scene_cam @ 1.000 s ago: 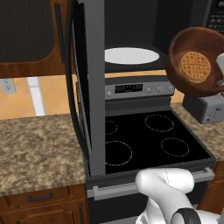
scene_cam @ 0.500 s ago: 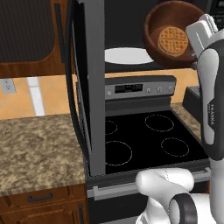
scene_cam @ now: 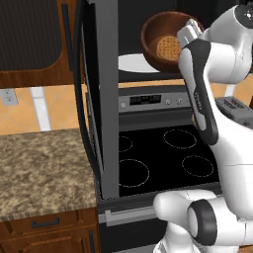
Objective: Open the microwave, place the bowl with waffle inside the microwave, then close the microwave door and turn it on.
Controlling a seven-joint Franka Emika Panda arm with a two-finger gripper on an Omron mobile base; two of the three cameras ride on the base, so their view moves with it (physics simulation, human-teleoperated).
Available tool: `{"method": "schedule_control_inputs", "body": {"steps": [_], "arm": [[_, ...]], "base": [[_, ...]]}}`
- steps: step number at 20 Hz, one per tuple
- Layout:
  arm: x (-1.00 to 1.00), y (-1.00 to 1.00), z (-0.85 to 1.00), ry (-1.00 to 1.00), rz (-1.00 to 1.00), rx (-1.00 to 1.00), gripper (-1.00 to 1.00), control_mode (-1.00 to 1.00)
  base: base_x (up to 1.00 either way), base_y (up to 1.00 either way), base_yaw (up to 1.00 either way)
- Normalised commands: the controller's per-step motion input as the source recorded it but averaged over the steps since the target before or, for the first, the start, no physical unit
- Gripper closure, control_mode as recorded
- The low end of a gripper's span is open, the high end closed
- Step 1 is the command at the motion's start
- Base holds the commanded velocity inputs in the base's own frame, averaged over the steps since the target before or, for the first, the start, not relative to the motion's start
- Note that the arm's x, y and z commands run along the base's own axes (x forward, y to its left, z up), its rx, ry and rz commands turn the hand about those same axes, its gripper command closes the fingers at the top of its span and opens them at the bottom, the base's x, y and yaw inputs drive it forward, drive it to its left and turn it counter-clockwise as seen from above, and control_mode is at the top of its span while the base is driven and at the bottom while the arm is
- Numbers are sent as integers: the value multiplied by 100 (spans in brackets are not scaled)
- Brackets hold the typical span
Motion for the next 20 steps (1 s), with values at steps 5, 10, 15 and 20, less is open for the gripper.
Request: {"method": "schedule_control_inputs", "body": {"steps": [5, 10, 15, 20], "arm": [[90, 0, 0, 5, 0, 0, 100, -100], [87, 0, -5, 2, 0, 0, 100, -100], [72, 0, -21, 2, 0, 0, 100, -100], [31, 0, -31, 0, 0, 0, 100, -100]], "base": [[0, 0, 0], [0, 0, 0], [0, 0, 0], [0, 0, 0]]}}
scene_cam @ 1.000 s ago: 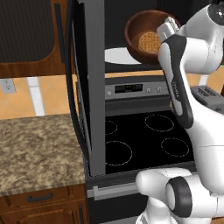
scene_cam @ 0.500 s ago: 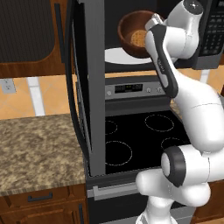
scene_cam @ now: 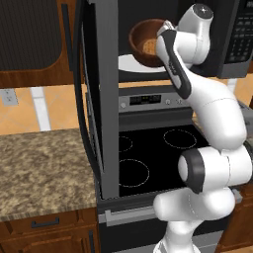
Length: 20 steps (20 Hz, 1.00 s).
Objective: Open the microwave, place the bowl with waffle inside the microwave, then close the microwave door and turn it on.
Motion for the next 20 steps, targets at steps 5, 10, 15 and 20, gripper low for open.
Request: {"method": "schedule_control_inputs", "body": {"steps": [5, 10, 15, 20], "arm": [[24, 7, -41, 0, 1, 0, 100, -100], [34, 2, -21, 0, 0, 0, 100, -100], [51, 1, 0, -2, 0, 5, -100, -100], [31, 7, 0, -27, 1, 11, -100, -100]], "base": [[0, 0, 0], [0, 0, 0], [0, 0, 0], [0, 0, 0]]}}
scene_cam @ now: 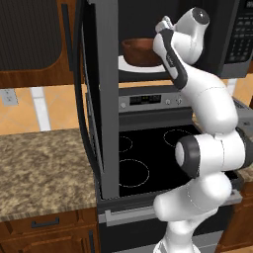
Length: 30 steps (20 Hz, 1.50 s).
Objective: Open the microwave, place the bowl with waffle inside the microwave, then close the microwave door and turn it on.
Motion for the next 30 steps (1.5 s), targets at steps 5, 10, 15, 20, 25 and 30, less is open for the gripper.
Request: {"method": "schedule_control_inputs", "body": {"steps": [5, 10, 15, 20, 25, 30], "arm": [[-92, 0, -62, -53, 11, 2, -100, -100], [-100, 1, -68, -28, 9, -2, -100, -100], [-100, -1, 0, -6, 8, -5, -100, -100], [-87, 1, -43, 22, 4, -37, -100, -100], [-39, 0, -38, 29, 2, -33, 100, -100], [-27, -8, -18, 9, 0, -18, 100, -100]], "base": [[0, 0, 0], [0, 0, 0], [0, 0, 0], [0, 0, 0], [0, 0, 0], [0, 0, 0]]}}
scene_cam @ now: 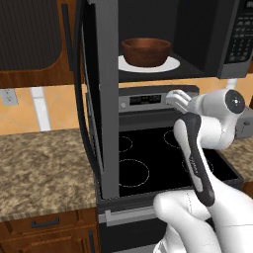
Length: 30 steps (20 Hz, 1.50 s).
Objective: Open the microwave, place the bowl with waffle inside the microwave, then close the microwave door and turn it on.
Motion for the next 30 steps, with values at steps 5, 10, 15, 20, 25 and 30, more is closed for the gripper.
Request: {"method": "schedule_control_inputs", "body": {"steps": [5, 10, 15, 20, 25, 30], "arm": [[-2, -6, -26, 11, 0, -33, 100, -100], [18, -11, -10, 4, -1, -31, 100, -100], [15, -2, -43, 1, -5, -23, 100, -100], [-10, 6, -59, -15, -4, -13, 100, -100], [-27, 73, -4, -4, 0, -8, 100, -100], [-11, 97, 0, 0, 0, -7, 100, -100]], "base": [[0, 0, 0], [0, 0, 0], [0, 0, 0], [0, 0, 0], [0, 0, 0], [0, 0, 0]]}}
